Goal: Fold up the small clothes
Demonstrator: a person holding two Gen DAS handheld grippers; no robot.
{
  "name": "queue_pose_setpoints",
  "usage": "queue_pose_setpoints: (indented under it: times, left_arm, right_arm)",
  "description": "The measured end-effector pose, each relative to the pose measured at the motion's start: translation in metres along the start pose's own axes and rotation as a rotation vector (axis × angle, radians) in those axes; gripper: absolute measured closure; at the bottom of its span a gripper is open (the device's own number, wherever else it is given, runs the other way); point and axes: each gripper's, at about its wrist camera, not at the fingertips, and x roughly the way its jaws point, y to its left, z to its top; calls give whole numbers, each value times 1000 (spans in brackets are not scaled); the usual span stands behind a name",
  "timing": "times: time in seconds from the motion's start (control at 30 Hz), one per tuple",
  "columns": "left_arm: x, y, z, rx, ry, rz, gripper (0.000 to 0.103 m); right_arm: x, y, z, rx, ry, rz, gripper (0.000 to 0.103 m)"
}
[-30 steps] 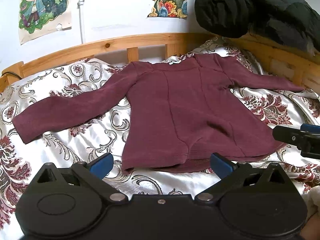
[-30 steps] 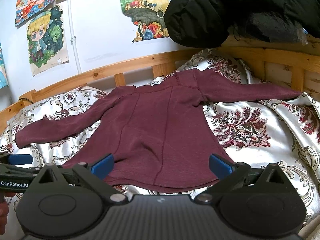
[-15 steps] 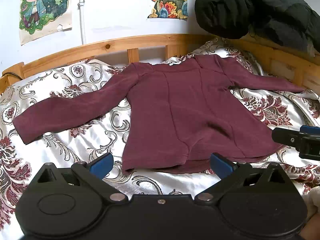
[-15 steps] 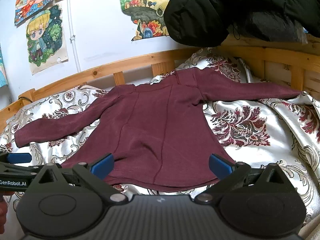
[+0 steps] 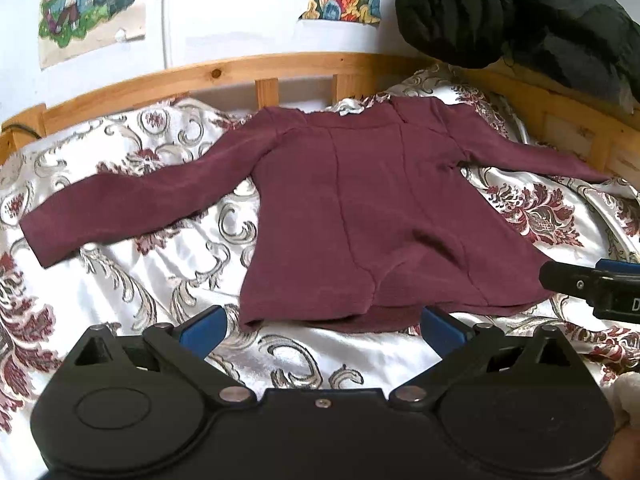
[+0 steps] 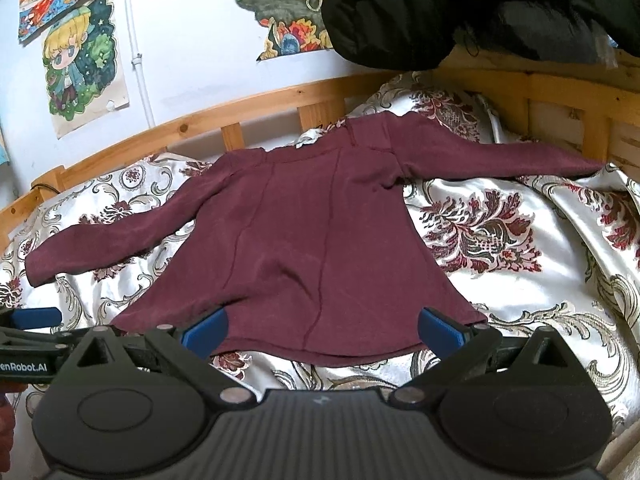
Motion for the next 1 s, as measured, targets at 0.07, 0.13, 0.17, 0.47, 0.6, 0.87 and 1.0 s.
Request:
queue_pose_setpoints:
  times: [0.07, 0.13, 0.17, 0.47, 0.6, 0.87, 1.0]
  left_arm:
    - [1, 2, -1, -7, 15, 6, 1]
    - [1, 2, -1, -3, 23, 15, 1]
    - [1, 3, -1, 0, 27, 23, 1]
    - [7, 9, 33, 107, 95, 7, 1]
    - [-3, 2, 73, 241, 74, 6, 1]
    - [2, -21, 162, 249, 53, -172, 1]
    - [20, -39, 188, 188, 31, -238, 1]
  right_arm:
    - [3, 0, 1, -5, 16, -21, 0]
    - [5, 1, 1, -15, 29, -45, 0]
    - [5, 2, 1, -24, 32, -53, 0]
    - [-6, 1, 33, -266, -15, 20, 0]
    - [-1, -30, 58, -232, -48, -13, 0]
    - [46, -128, 125, -13, -86, 18, 0]
    - [65, -160, 150, -20, -188, -147, 0]
